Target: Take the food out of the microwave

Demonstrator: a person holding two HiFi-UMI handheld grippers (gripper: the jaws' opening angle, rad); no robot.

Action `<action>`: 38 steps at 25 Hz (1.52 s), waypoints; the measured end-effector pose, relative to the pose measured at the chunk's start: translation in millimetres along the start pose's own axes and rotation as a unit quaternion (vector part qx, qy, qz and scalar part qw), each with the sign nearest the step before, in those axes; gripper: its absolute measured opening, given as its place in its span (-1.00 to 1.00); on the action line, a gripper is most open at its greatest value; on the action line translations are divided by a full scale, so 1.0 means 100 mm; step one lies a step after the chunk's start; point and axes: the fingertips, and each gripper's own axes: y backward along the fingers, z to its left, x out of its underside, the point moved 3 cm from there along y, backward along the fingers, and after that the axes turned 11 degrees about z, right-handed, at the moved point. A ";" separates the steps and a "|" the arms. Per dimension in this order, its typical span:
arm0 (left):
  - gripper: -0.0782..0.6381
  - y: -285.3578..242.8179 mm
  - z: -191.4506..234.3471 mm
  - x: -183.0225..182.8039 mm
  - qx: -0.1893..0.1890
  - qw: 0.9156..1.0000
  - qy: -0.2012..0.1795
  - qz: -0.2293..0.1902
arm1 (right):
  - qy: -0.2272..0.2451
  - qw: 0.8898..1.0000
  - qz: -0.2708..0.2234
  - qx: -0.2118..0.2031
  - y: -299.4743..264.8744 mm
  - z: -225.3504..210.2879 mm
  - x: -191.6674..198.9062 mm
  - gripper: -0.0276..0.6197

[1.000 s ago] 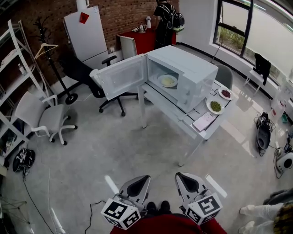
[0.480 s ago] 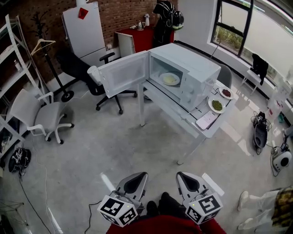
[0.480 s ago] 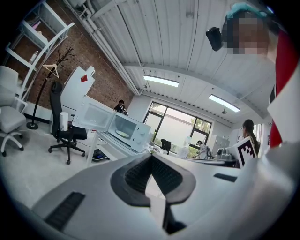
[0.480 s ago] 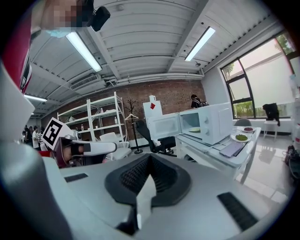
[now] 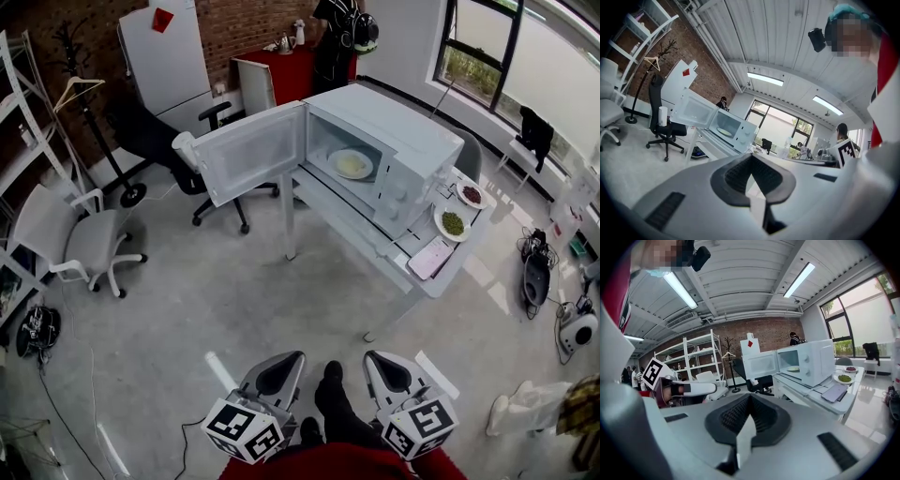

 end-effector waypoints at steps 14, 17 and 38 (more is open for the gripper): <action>-0.76 -1.26 0.51 -0.82 0.002 1.000 0.029 0.009 | 0.013 1.000 -0.016 -0.016 -0.70 -0.89 -0.81 -0.89; -0.76 -1.56 0.65 -0.99 -0.004 0.999 0.043 0.007 | 0.013 1.000 -0.015 -0.024 -0.88 -1.11 -0.94 -0.89; -0.66 -3.04 1.59 -1.55 0.039 0.989 0.115 0.086 | 0.015 0.999 -0.007 -0.041 -1.84 -1.53 -1.49 -0.89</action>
